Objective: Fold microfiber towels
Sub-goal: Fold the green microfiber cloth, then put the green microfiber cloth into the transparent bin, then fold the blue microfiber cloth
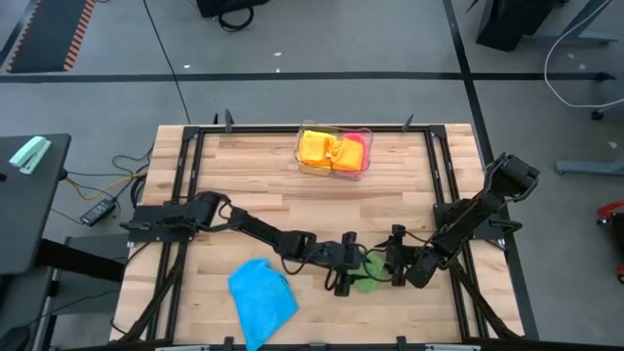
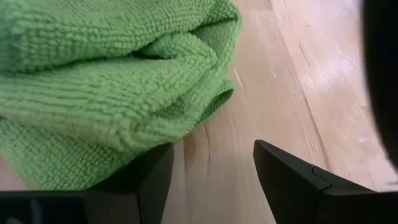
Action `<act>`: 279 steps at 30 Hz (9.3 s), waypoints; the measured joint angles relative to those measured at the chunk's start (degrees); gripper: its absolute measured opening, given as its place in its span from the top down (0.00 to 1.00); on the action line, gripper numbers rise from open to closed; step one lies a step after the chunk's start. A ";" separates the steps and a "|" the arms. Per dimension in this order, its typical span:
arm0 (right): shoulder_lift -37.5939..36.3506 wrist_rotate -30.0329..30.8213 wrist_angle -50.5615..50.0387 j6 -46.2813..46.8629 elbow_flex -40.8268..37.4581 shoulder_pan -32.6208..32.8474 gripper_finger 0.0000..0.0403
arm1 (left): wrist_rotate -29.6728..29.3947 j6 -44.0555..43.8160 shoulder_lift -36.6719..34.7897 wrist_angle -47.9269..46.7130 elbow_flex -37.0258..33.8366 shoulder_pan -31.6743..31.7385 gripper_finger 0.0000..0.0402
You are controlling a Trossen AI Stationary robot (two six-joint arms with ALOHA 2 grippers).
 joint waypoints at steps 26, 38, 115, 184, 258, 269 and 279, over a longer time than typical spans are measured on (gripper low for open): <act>0.00 0.28 0.29 0.00 0.00 -0.04 0.42 | 0.89 -0.38 6.34 3.96 0.07 -1.28 0.34; -1.95 -0.68 -12.90 0.26 4.41 0.83 0.42 | 0.94 3.18 3.67 2.94 0.79 -1.51 0.35; 23.76 12.46 -42.27 -26.95 35.10 5.90 0.44 | 0.30 -1.09 0.84 -12.12 0.72 2.73 0.53; -8.39 8.35 -33.89 -69.38 37.27 -55.08 0.89 | -8.04 9.96 -31.41 -17.50 -29.14 0.43 0.90; 14.99 -36.18 -64.90 -51.72 63.92 -68.61 0.53 | -4.63 1.43 -63.18 -15.59 -46.71 9.96 0.94; 14.25 -35.60 -69.87 -50.32 69.10 -68.57 0.53 | -4.64 3.70 -63.16 -17.27 -46.69 9.96 0.95; 14.25 -37.34 -70.33 -50.32 73.02 -68.61 0.53 | -4.64 3.95 -63.16 -17.62 -46.69 9.92 0.92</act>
